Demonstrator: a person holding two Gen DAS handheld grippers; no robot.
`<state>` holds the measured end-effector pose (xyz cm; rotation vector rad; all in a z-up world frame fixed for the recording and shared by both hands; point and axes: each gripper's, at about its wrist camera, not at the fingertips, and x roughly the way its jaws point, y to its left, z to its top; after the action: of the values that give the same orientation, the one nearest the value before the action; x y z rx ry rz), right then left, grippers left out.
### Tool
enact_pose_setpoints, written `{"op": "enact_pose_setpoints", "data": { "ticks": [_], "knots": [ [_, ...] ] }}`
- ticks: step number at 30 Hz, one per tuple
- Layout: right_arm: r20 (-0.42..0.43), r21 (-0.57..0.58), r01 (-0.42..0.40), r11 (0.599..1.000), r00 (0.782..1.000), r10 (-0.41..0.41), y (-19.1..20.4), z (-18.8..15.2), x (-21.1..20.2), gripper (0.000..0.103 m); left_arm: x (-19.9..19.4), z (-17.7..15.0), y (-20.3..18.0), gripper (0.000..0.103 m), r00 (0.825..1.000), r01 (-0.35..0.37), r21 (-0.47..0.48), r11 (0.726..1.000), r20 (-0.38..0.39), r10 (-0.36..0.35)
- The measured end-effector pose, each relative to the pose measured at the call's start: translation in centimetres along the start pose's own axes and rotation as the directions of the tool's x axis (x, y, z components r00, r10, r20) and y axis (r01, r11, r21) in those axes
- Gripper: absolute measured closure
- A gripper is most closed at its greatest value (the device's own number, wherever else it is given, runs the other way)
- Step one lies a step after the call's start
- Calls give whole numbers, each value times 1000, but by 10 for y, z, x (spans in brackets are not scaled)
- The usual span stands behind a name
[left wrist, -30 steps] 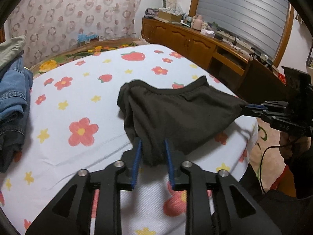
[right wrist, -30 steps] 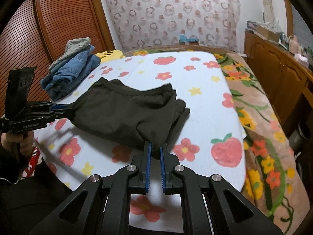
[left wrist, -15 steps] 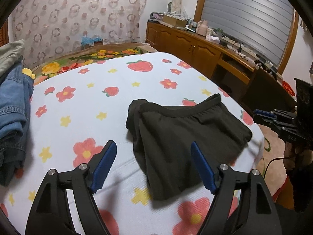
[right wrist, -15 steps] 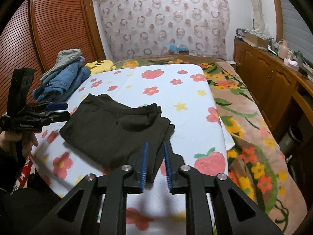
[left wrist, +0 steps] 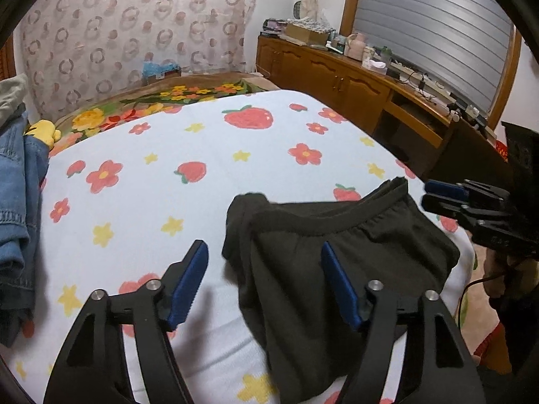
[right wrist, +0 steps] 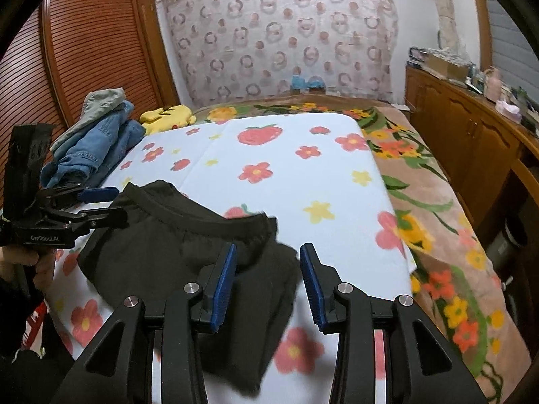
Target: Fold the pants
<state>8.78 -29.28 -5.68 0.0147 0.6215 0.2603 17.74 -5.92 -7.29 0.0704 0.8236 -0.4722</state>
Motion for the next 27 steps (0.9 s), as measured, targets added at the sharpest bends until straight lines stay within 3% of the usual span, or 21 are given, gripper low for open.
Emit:
{"op": "enact_pose_setpoints", "data": {
  "ticks": [5, 9, 14, 17, 19, 23, 27],
  "knots": [
    [-16, -28, -12, 1000, 1000, 11, 0, 9, 13, 62, 2, 5, -5, 60, 1000, 29, 18, 999, 2, -29],
    [-48, -35, -29, 999, 998, 27, -2, 11, 25, 62, 10, 4, -5, 62, 999, 22, 20, 1000, -24, -21],
    [-84, -43, -50, 998, 995, 46, -1, 13, 34, 63, 12, 2, -4, 75, 999, 35, 16, 999, -26, -34],
    [-60, -51, -51, 997, 997, 47, 0, 13, 27, 84, 4, 4, -6, 85, 999, 43, 25, 999, 1, -43],
    [-28, -51, -67, 996, 997, 66, -1, 14, 19, 90, -5, 8, -9, 89, 998, 59, 35, 998, 31, -60],
    [32, -56, -51, 997, 998, 53, 1, 15, 5, 92, -10, 17, -15, 89, 998, 32, 52, 998, 55, -35],
    [19, -63, -22, 998, 1000, 23, 5, 13, 10, 92, 4, 25, -10, 89, 999, 22, 42, 999, 36, -23]
  ]
}}
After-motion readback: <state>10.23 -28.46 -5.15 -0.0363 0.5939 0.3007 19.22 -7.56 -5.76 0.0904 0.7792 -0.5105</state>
